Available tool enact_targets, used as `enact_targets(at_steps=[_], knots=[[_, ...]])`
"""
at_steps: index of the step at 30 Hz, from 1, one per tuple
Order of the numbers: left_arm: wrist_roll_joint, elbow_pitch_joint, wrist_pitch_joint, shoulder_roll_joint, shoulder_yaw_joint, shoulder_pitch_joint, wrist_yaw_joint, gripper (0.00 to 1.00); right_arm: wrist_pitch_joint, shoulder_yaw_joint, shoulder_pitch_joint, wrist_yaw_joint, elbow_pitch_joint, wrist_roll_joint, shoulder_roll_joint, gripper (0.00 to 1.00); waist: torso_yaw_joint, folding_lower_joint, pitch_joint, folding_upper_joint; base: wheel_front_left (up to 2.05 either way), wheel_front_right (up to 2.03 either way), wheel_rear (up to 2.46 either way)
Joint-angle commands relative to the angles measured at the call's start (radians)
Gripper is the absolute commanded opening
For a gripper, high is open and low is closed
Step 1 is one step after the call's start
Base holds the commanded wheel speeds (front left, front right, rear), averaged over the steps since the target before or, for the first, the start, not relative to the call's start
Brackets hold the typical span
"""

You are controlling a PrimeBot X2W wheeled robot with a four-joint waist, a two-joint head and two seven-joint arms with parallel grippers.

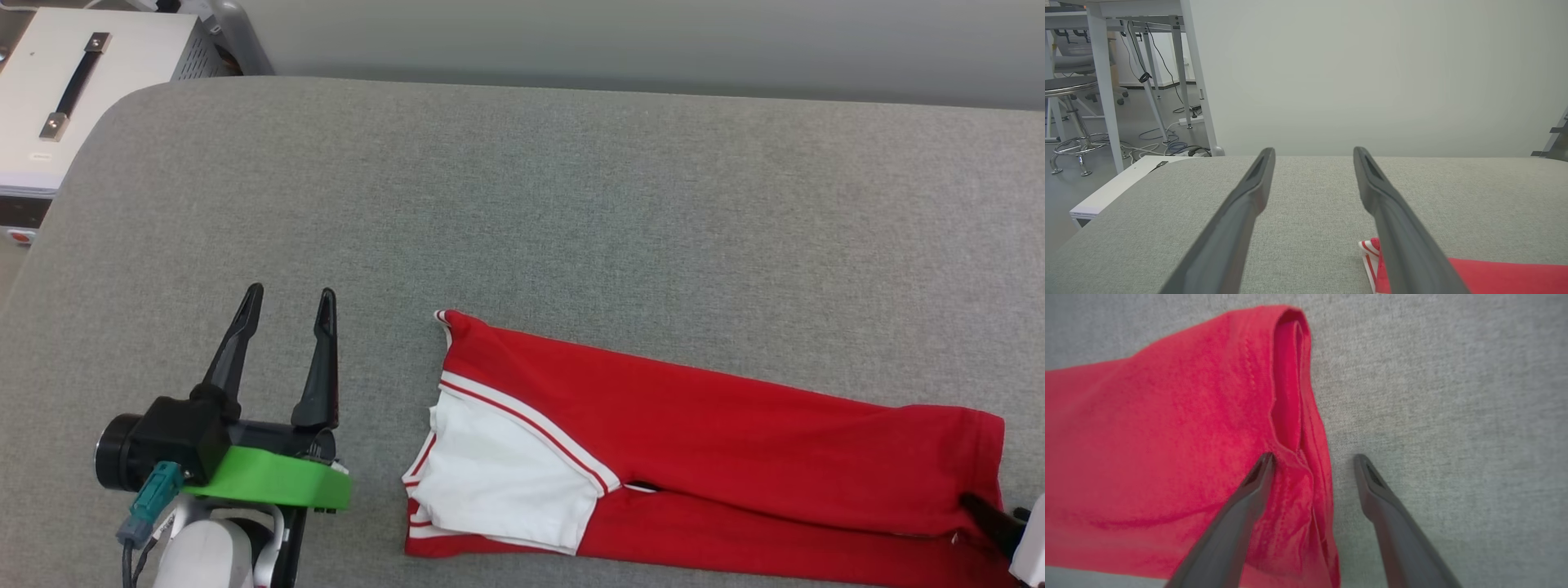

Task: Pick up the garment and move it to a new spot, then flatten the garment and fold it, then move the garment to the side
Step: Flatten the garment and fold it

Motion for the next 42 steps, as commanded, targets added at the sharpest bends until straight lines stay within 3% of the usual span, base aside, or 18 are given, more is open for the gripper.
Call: enact_targets(at_steps=[1, 15, 16, 17, 18, 19, 30, 42], knots=[[0.009, 0.004, -0.006, -0.006, 0.007, 0.002, -0.006, 1.0, 0.013, 0.024, -0.007, 0.0, 0.023, 0.017, 0.028, 1.0, 0.0, 0.0001, 0.001, 0.0, 0.0, 0.0, 0.0], [-0.004, 0.016, -0.006, 0.003, -0.009, -0.002, -0.01, 1.0, 0.009, 0.164, -0.015, 0.0, 0.053, 0.096, 0.073, 1.0, -0.011, 0.0001, -0.021, 0.0, 0.0, 0.0, 0.0], [-0.006, 0.017, -0.006, 0.004, -0.01, -0.001, -0.01, 1.0, 0.006, 0.169, -0.016, 0.0, 0.057, 0.096, 0.073, 0.89, -0.012, 0.0001, -0.022, 0.0, 0.0, 0.0, 0.0], [-0.007, 0.018, -0.006, 0.005, -0.011, -0.001, -0.01, 1.0, 0.001, 0.176, -0.017, 0.0, 0.061, 0.097, 0.072, 0.47, -0.013, 0.0001, -0.024, 0.0, 0.0, 0.0, 0.0], [-0.008, 0.018, -0.006, 0.005, -0.012, -0.001, -0.01, 1.0, -0.007, 0.182, -0.019, 0.0, 0.062, 0.097, 0.069, 0.14, -0.014, 0.0001, -0.024, 0.0, 0.0, 0.0, 0.0], [-0.009, 0.018, -0.006, 0.006, -0.012, -0.001, -0.01, 1.0, -0.02, 0.187, -0.021, 0.0, 0.063, 0.096, 0.065, 0.0, -0.014, 0.0001, -0.024, 0.0, 0.0, 0.0, 0.0], [-0.011, 0.01, -0.006, 0.011, -0.028, -0.011, -0.01, 1.0, -0.178, 0.17, -0.042, 0.0, 0.105, 0.077, -0.026, 0.0, -0.015, 0.0001, -0.031, 0.0, 0.0, 0.0, 0.0], [-0.023, 0.028, -0.006, 0.012, -0.039, -0.002, -0.01, 1.0, -0.293, 0.087, -0.083, 0.0, 0.216, -0.042, -0.158, 0.0, -0.006, 0.0001, -0.064, 0.0, 0.0, 0.0, 0.0]])
